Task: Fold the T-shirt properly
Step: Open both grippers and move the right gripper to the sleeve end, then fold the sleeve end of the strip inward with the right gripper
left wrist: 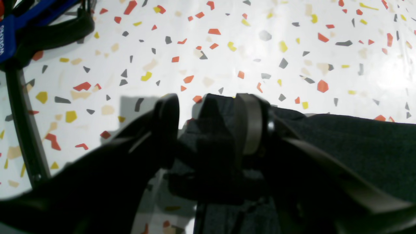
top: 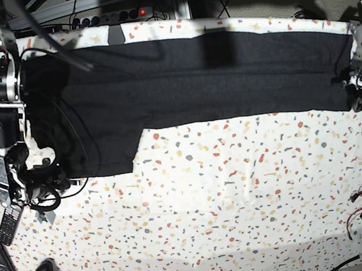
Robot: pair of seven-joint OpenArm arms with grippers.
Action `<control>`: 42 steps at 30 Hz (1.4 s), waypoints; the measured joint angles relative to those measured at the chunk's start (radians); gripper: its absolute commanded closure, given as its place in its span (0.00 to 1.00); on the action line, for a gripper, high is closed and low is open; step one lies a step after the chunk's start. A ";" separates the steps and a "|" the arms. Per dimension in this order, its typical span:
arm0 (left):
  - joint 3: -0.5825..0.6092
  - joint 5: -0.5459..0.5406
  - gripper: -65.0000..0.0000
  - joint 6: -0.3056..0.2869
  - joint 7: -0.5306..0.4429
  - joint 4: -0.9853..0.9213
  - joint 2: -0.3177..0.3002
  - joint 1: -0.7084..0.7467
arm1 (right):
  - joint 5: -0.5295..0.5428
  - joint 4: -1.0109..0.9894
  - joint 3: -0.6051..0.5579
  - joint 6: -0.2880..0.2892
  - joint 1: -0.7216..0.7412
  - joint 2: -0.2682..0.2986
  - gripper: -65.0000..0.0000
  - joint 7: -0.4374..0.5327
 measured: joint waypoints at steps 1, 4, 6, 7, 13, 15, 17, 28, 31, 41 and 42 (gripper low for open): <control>0.000 0.000 0.59 0.000 0.000 0.000 0.000 0.000 | 0.000 0.029 -0.002 0.008 -0.005 0.000 1.00 -0.020; 0.000 0.000 0.59 0.000 0.000 0.000 0.000 0.000 | 0.002 0.129 -0.002 0.043 -0.017 -0.005 1.00 -0.062; 0.000 0.000 0.59 0.000 -0.001 0.000 0.000 0.001 | 0.014 0.233 -0.002 0.058 -0.046 -0.012 1.00 -0.067; 0.000 0.001 0.59 0.000 0.000 0.000 0.000 0.001 | 0.030 0.299 -0.003 0.060 -0.073 -0.014 1.00 -0.066; 0.000 0.001 0.59 0.000 0.000 0.000 0.000 0.001 | 0.118 0.702 -0.010 0.063 -0.327 -0.029 1.00 -0.130; 0.000 0.002 0.59 0.000 0.000 0.000 0.000 0.001 | 0.120 0.806 -0.009 0.064 -0.407 -0.026 1.00 -0.125; 0.000 0.001 0.59 0.000 0.002 0.000 0.000 0.001 | 0.117 0.895 -0.008 0.064 -0.483 -0.023 1.00 -0.116; 0.000 0.002 0.59 0.000 0.003 0.000 0.001 0.003 | 0.117 1.290 -0.007 0.061 -0.836 -0.075 1.00 -0.066; 0.000 0.004 0.59 0.000 0.003 0.000 0.000 0.002 | 0.117 1.351 -0.007 0.061 -0.900 -0.108 1.00 -0.047; 0.000 0.007 0.59 0.000 0.003 0.000 0.000 0.002 | 0.117 1.403 -0.005 0.067 -1.068 -0.133 1.00 -0.033; 0.000 0.008 0.59 0.000 0.003 0.000 0.000 0.002 | 0.117 1.405 -0.005 0.067 -1.081 -0.133 1.00 -0.023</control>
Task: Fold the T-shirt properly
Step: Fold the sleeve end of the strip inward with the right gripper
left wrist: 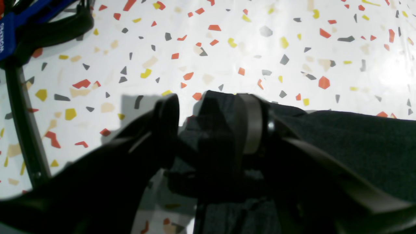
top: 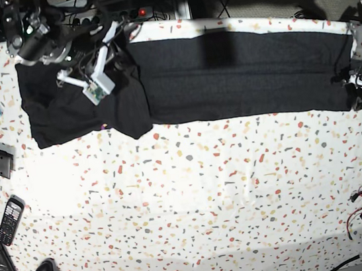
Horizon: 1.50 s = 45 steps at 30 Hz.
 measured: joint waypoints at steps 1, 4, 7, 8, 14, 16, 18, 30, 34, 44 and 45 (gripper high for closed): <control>0.000 0.000 0.59 0.000 0.000 0.000 0.000 0.000 | 0.000 0.003 0.000 0.000 -0.011 0.000 1.00 0.007; 0.000 0.000 0.59 0.000 0.000 0.000 0.000 0.000 | 0.000 0.006 0.000 0.000 -0.038 0.000 1.00 0.007; 0.000 0.000 0.59 0.000 0.000 0.000 0.000 0.000 | 0.000 0.006 0.000 0.000 -0.052 0.000 1.00 0.007; 0.000 0.000 0.59 0.000 0.000 0.000 0.000 0.000 | 0.004 0.006 0.000 0.000 -0.052 0.000 1.00 0.006; 0.000 0.000 0.59 0.000 0.000 0.000 0.000 0.000 | 0.026 0.006 -0.019 0.004 -0.053 0.000 1.00 0.010; 0.000 0.000 0.59 0.000 0.000 0.000 0.000 0.000 | 0.022 0.006 -0.019 0.004 -0.052 0.000 0.91 0.006; 0.000 0.000 0.59 0.000 0.000 0.000 0.000 0.000 | 0.023 0.006 -0.019 0.004 -0.052 0.000 0.76 0.007; 0.000 0.006 0.59 -0.003 0.075 0.000 -0.114 0.029 | 0.106 0.007 -0.019 0.007 0.040 0.000 0.65 0.006; 0.000 -0.118 0.59 -0.004 0.117 -0.004 -0.154 0.059 | 0.106 0.007 -0.019 0.007 0.071 -0.001 0.65 0.002; 0.000 -0.406 0.59 -0.193 0.245 -0.225 -0.154 0.062 | 0.107 0.007 -0.019 0.007 0.079 0.000 0.65 -0.069; 0.000 -0.457 0.59 -0.212 0.264 -0.241 -0.154 0.061 | 0.107 0.007 -0.019 0.007 0.079 0.000 0.65 -0.069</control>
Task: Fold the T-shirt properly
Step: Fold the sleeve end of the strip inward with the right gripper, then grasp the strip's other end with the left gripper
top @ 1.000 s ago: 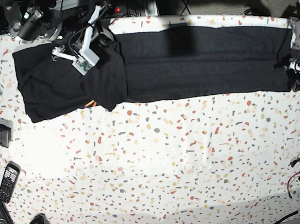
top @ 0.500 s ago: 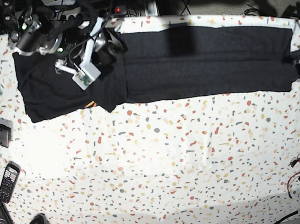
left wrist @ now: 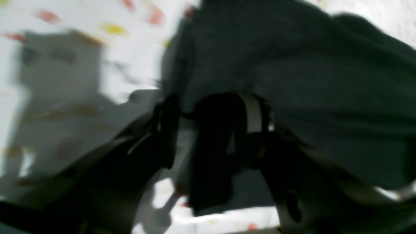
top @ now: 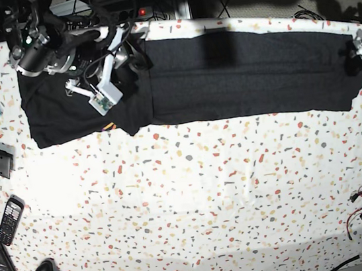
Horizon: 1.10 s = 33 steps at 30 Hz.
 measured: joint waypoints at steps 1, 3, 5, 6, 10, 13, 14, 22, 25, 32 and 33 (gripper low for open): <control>0.000 -0.039 0.59 -0.009 0.005 -0.011 0.001 0.000 | 0.000 0.000 0.000 0.000 0.000 0.000 0.65 0.000; 0.000 -0.061 0.59 -0.016 0.010 -0.019 0.002 -0.003 | -0.001 0.000 0.000 0.000 0.000 0.000 0.65 0.000; 0.000 -0.061 0.59 -0.016 0.009 -0.020 0.002 -0.003 | 0.000 0.000 0.000 0.000 0.000 0.000 0.65 0.000; 0.000 -0.061 0.59 -0.015 0.009 -0.020 0.004 -0.003 | 0.000 0.000 0.000 0.000 0.000 0.000 0.65 0.000; 0.000 -0.061 0.59 -0.015 -0.006 -0.020 0.024 -0.005 | 0.000 0.000 0.000 0.000 0.000 0.000 0.65 0.000; 0.000 -0.037 0.59 -0.016 -0.045 -0.020 0.057 -0.006 | 0.000 0.000 0.000 0.000 0.000 0.000 0.65 0.000; 0.000 0.000 0.59 -0.016 -0.084 -0.020 0.069 -0.009 | 0.000 0.000 0.000 0.000 0.000 0.000 0.65 -0.002; 0.000 0.109 0.61 0.026 -0.213 -0.019 0.114 -0.015 | 0.000 0.000 0.000 0.000 0.000 0.000 0.65 -0.031; 0.000 0.097 0.61 0.032 -0.212 -0.019 0.115 -0.025 | 0.000 0.000 0.000 0.000 0.000 0.000 0.65 -0.031; -0.004 0.085 0.61 0.075 -0.213 -0.020 0.115 -0.046 | 0.000 0.000 0.000 0.000 0.000 0.000 0.65 -0.031; -0.008 0.084 0.61 0.074 -0.214 -0.020 0.115 -0.051 | 0.000 0.000 0.000 0.000 0.000 0.000 0.65 -0.031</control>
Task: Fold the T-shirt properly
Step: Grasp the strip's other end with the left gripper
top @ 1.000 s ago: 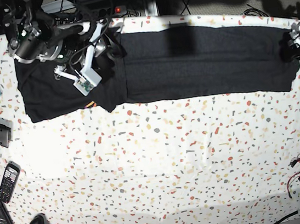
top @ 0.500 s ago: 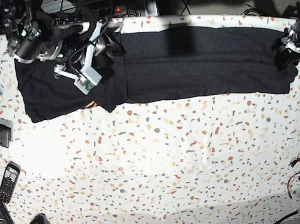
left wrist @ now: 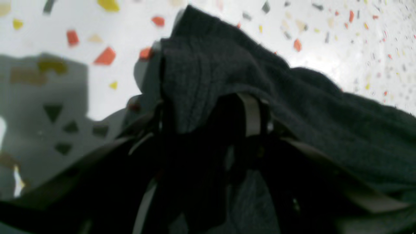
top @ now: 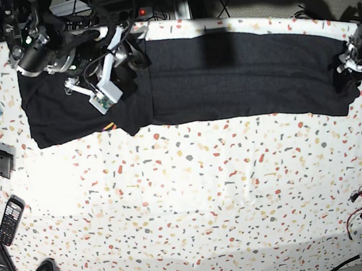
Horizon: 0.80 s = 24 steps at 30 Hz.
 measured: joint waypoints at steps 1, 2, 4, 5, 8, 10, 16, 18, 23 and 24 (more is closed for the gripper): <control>-0.004 -0.002 0.63 0.000 0.001 0.000 0.000 -0.003 | 0.000 0.000 0.000 0.000 0.000 0.000 0.65 0.000; -0.005 -0.002 0.66 0.000 0.001 0.000 -0.001 -0.003 | 0.000 0.000 0.000 0.000 0.000 0.000 0.65 0.000; -0.005 -0.002 0.78 0.000 0.006 0.000 0.003 -0.002 | 0.000 0.000 0.000 0.000 0.000 0.000 0.65 0.000; -0.005 -0.001 0.86 0.000 0.012 0.000 0.006 -0.002 | 0.000 0.000 0.000 0.000 0.000 0.000 0.65 0.000; -0.005 0.006 1.00 0.000 0.024 0.000 0.019 -0.002 | 0.000 0.000 0.000 0.000 0.000 0.000 0.65 0.000; -0.005 0.005 1.00 0.000 0.024 0.000 0.019 -0.002 | 0.000 0.000 0.000 0.000 0.000 0.000 0.65 0.000; -0.005 0.108 1.00 -0.004 -0.003 0.000 0.019 -0.003 | 0.000 0.000 0.000 0.000 0.000 0.000 0.65 0.000; -0.005 0.130 1.00 -0.005 -0.018 0.000 0.019 -0.002 | 0.000 0.000 0.000 0.000 0.000 0.000 0.65 0.000; -0.005 0.126 1.00 -0.006 -0.025 0.000 0.016 -0.002 | 0.000 0.000 0.000 0.000 0.000 0.000 0.65 0.000; -0.005 0.126 0.99 -0.006 -0.021 0.000 0.015 -0.002 | 0.000 0.000 0.000 0.000 0.000 0.000 0.65 0.000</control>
